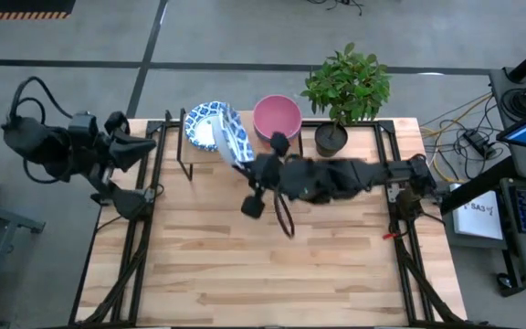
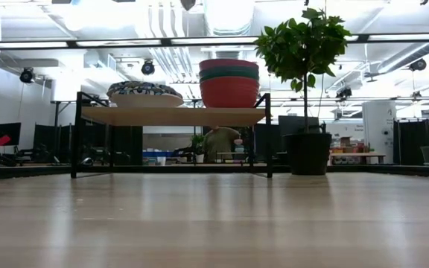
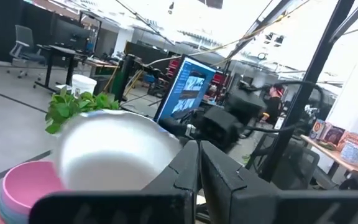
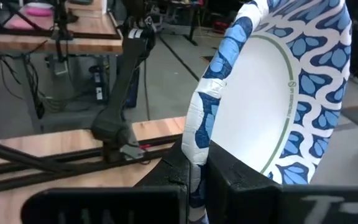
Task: Place and stack bowls onto a shelf
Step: Stack the white pattern paper bowl on top of the white pattern paper bowl on the shelf
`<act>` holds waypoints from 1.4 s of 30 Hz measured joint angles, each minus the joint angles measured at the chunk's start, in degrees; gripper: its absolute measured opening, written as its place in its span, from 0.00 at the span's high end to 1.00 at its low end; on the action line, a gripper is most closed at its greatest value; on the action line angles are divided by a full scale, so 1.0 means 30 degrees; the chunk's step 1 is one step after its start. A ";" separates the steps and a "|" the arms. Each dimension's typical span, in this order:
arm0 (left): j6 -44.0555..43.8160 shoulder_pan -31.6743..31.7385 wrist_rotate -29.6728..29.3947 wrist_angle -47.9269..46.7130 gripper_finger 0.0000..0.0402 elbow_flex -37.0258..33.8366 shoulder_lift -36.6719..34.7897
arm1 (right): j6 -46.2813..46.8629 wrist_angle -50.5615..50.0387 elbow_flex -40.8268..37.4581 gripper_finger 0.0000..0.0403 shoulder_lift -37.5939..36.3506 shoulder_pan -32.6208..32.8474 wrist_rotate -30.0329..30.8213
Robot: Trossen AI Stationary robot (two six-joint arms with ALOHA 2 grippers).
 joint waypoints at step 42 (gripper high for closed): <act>0.4800 0.0029 -0.7171 0.0387 1.00 0.0029 -0.2922 | -1.9086 0.0468 0.3275 0.97 0.7982 -0.6836 -0.2930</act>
